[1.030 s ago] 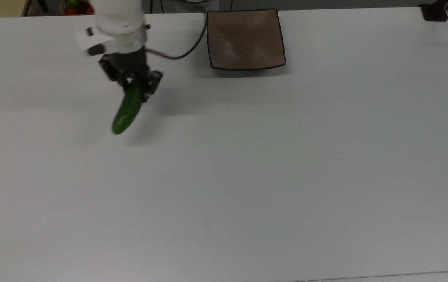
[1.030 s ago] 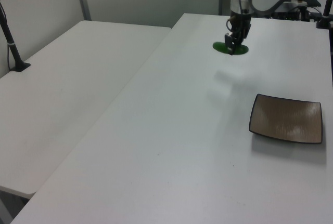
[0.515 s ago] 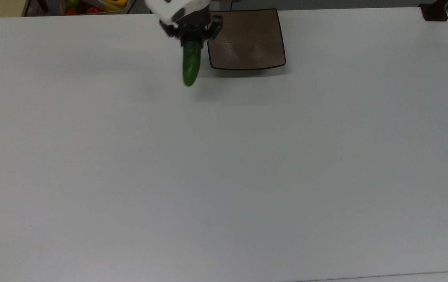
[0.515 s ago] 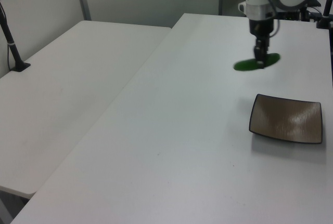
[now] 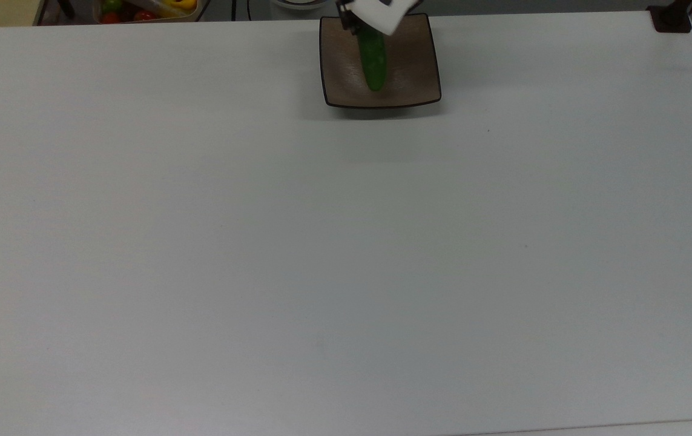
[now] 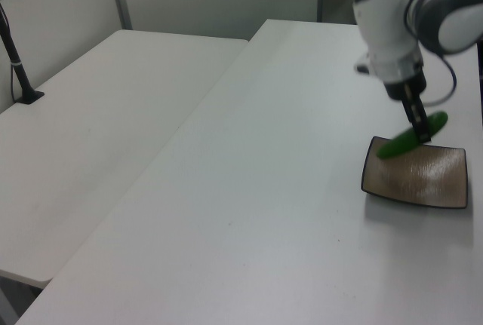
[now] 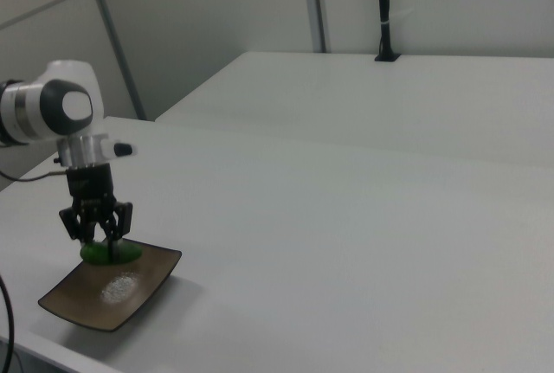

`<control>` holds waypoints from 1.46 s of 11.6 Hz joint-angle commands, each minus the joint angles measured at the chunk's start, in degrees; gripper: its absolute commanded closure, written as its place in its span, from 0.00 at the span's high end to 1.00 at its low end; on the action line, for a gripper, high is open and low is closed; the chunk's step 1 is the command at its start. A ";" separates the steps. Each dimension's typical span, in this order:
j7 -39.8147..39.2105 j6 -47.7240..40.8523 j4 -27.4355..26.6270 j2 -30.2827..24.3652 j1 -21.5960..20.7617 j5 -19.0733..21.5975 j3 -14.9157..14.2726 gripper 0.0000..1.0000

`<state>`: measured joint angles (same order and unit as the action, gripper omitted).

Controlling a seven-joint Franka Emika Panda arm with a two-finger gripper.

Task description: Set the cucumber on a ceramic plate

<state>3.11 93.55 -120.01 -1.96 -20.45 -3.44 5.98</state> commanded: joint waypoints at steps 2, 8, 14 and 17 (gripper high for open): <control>0.93 -0.48 1.18 4.86 0.76 0.54 1.14 0.89; 6.45 3.18 9.94 4.15 5.58 0.36 0.70 1.00; 9.64 22.88 15.50 4.86 11.57 2.37 -3.51 1.00; 8.33 18.71 17.00 4.33 11.39 2.57 -5.89 1.00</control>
<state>11.45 115.94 -104.54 2.49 -8.28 -1.10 1.96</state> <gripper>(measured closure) 0.000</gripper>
